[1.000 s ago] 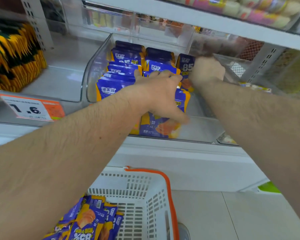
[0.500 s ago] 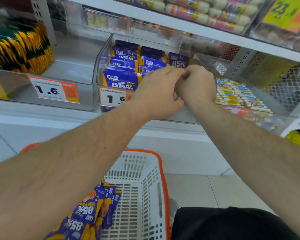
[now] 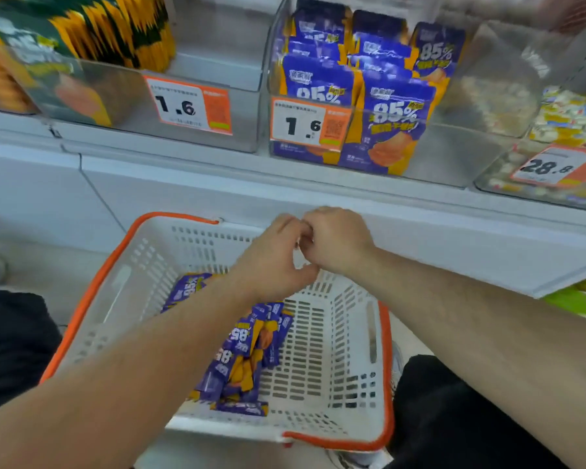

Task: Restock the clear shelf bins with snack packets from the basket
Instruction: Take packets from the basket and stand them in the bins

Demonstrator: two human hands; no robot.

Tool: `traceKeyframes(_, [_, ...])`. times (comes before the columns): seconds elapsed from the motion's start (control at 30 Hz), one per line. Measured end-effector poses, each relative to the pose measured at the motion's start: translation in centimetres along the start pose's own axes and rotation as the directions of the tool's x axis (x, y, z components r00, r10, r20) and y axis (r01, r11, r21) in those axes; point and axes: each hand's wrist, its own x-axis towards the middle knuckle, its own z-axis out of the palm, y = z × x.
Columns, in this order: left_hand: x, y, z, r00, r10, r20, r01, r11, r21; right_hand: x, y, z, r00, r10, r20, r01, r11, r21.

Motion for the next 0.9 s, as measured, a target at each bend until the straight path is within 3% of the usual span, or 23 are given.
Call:
traceKeyframes(0.13, [-3.1,-5.2,0.3,0.928,-0.367,0.072,0.368,0.93,-0.004,1.3,-2.3,7.3,0.941,0.068,0.331,-0.111,0.987,0.115])
traceKeyframes(0.2, [-4.2,-7.5,0.2,0.88,-0.47,0.068,0.472,0.881,-0.019,1.4,-3.3,11.2,0.869,0.156,0.469,-0.287,0.932,0.222])
traceKeyframes(0.27, [-5.3,-9.2,-0.2,0.839,-0.539,0.075,0.543,0.839,-0.045,1.1,-4.1,14.9,0.756,0.267,0.598,-0.519,0.801,0.299])
traceKeyframes(0.37, [-6.5,-11.0,-0.8,0.79,-0.609,0.066,0.613,0.788,-0.064,-0.4,-5.0,19.6,0.502,0.327,0.8,-0.815,0.489,0.312])
traceKeyframes(0.43, [-7.2,-11.9,-1.1,0.765,-0.64,0.071,0.644,0.763,-0.059,-1.1,-5.7,21.7,0.39,0.286,0.875,-0.892,0.352,0.282])
traceKeyframes(0.57, [-8.5,-13.6,-1.2,0.728,-0.681,0.082,0.686,0.726,-0.055,-1.2,-6.9,22.9,0.272,0.237,0.933,-0.956,0.179,0.233])
traceKeyframes(0.7, [-9.0,-14.3,-1.0,0.701,-0.706,0.095,0.712,0.7,-0.048,-1.6,-6.9,23.0,0.25,0.213,0.945,-0.963,-0.052,0.266])
traceKeyframes(0.77, [-8.9,-14.1,-0.9,0.702,-0.703,0.118,0.711,0.701,-0.053,-1.6,-6.6,23.2,0.252,0.304,0.919,-0.95,-0.102,0.294])
traceKeyframes(0.83, [-8.7,-13.5,-0.7,0.707,-0.693,0.139,0.704,0.708,-0.049,-1.5,-6.0,23.2,0.263,0.438,0.86,-0.947,-0.051,0.316])
traceKeyframes(0.9, [-8.4,-12.6,-0.5,0.717,-0.679,0.157,0.692,0.721,-0.043,-1.6,-5.1,22.9,0.304,0.533,0.79,-0.949,0.094,0.302])
